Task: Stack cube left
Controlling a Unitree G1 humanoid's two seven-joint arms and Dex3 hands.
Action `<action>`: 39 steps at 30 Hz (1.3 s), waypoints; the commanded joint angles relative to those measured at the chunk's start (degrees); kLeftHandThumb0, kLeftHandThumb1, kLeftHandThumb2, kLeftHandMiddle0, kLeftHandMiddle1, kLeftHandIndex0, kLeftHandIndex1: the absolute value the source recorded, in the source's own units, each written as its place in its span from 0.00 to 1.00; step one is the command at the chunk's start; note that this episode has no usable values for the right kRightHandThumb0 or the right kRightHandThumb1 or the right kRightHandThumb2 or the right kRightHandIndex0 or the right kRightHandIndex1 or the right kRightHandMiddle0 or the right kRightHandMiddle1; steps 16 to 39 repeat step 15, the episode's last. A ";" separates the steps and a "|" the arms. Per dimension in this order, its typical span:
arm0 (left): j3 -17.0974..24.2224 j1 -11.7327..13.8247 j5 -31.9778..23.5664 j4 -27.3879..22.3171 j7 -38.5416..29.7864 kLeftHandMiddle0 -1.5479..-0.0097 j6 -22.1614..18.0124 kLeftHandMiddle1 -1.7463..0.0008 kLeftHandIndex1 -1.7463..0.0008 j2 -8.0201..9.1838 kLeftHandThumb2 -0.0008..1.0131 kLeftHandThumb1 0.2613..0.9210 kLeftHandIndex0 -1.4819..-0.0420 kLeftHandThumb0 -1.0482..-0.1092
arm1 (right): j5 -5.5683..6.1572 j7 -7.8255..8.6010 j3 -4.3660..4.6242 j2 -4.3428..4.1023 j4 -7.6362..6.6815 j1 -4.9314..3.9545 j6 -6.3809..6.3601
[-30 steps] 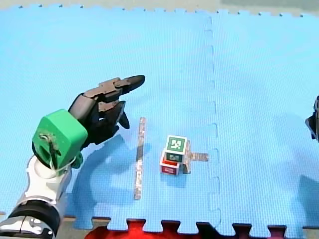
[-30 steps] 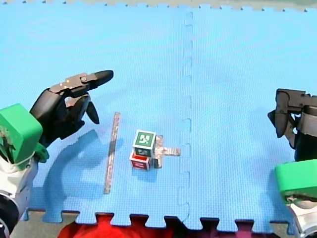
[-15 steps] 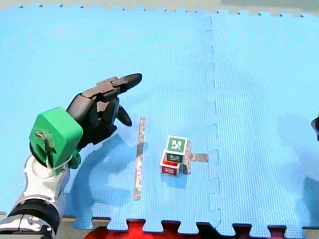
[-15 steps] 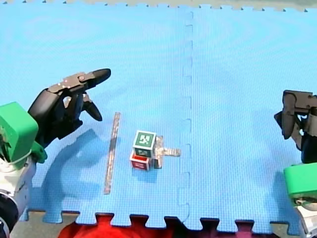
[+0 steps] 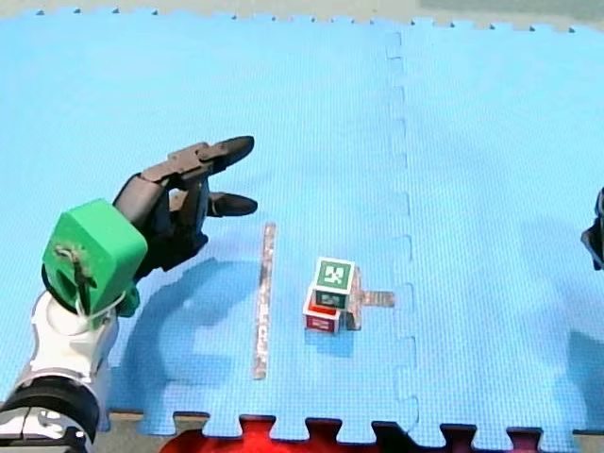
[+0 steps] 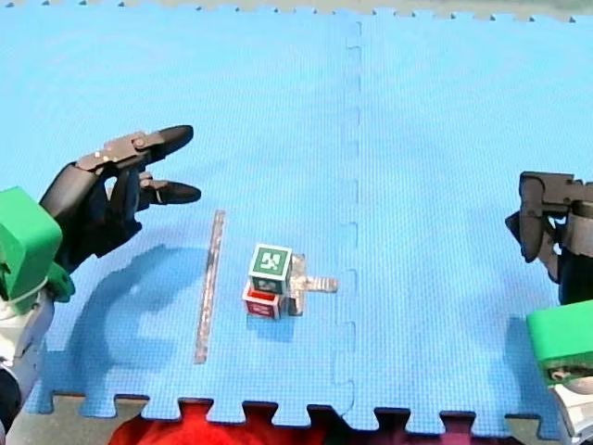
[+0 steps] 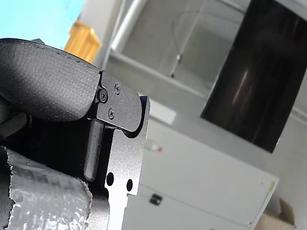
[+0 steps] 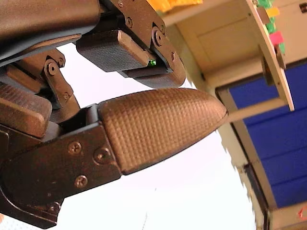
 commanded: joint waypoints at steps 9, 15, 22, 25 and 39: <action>-0.70 0.56 1.61 -0.64 2.49 0.60 0.45 0.93 1.00 1.74 0.84 1.00 0.64 0.00 | -2.07 -2.13 0.95 0.78 0.10 -0.04 0.57; -1.78 0.68 3.23 -1.18 4.56 0.61 0.03 0.95 1.00 2.09 0.86 1.00 0.66 0.00 | -2.08 -2.19 1.35 1.27 0.02 -0.05 0.87; -1.78 0.68 3.23 -1.18 4.56 0.61 0.03 0.95 1.00 2.09 0.86 1.00 0.66 0.00 | -2.08 -2.19 1.35 1.27 0.02 -0.05 0.87; -1.78 0.68 3.23 -1.18 4.56 0.61 0.03 0.95 1.00 2.09 0.86 1.00 0.66 0.00 | -2.08 -2.19 1.35 1.27 0.02 -0.05 0.87; -1.78 0.68 3.23 -1.18 4.56 0.61 0.03 0.95 1.00 2.09 0.86 1.00 0.66 0.00 | -2.08 -2.19 1.35 1.27 0.02 -0.05 0.87</action>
